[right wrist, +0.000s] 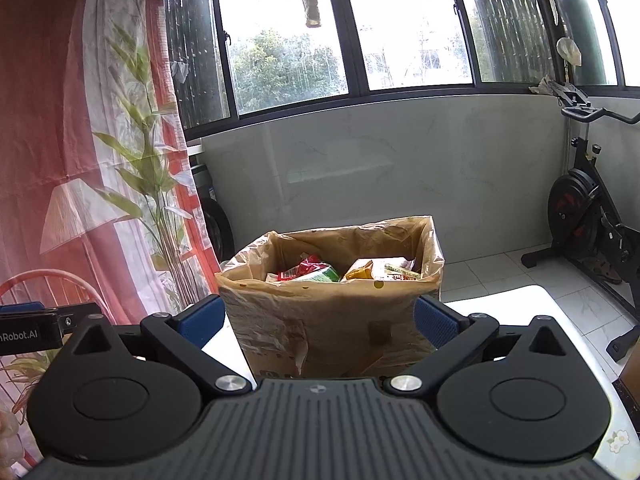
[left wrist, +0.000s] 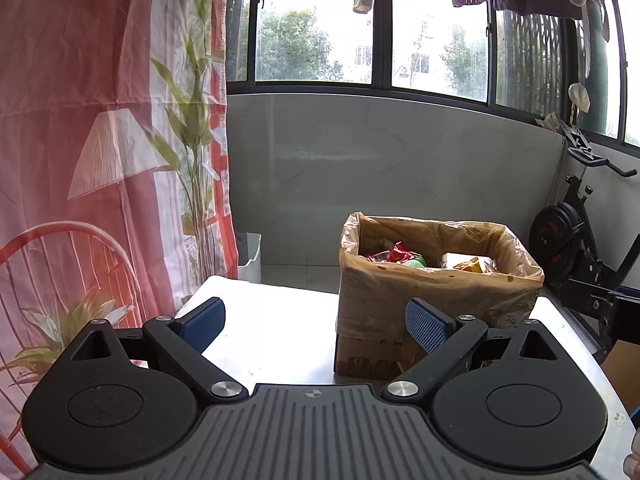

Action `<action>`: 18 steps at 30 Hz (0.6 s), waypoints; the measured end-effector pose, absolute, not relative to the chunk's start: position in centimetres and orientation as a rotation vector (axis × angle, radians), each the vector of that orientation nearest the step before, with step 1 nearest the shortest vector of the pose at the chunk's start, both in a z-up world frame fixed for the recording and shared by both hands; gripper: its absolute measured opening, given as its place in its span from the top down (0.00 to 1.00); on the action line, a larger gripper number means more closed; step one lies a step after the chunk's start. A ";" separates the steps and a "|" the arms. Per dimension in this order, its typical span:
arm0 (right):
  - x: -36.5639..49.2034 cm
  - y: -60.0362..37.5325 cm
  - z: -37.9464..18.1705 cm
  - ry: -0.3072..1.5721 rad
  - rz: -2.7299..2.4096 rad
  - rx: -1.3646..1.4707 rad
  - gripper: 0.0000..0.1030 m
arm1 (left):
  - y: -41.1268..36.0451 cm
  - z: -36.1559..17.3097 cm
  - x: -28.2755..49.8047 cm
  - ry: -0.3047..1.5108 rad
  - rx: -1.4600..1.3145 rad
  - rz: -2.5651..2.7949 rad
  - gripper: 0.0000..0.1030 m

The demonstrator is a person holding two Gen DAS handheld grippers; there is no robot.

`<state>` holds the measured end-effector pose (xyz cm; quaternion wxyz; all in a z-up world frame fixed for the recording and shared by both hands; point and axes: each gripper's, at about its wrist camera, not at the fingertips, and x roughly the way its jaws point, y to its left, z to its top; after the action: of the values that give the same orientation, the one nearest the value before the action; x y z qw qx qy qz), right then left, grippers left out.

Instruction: Organize snacks

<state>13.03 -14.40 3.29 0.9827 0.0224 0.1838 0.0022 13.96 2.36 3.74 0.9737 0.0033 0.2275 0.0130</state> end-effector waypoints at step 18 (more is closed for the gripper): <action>12.6 -14.9 3.2 0.346 -0.006 0.035 0.00 | 2.3 3.5 13.8 0.450 0.024 0.046 0.05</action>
<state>12.58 -14.89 3.16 0.9849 0.0177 0.1720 -0.0032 13.84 2.25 3.52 0.9744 0.0120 0.2232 0.0227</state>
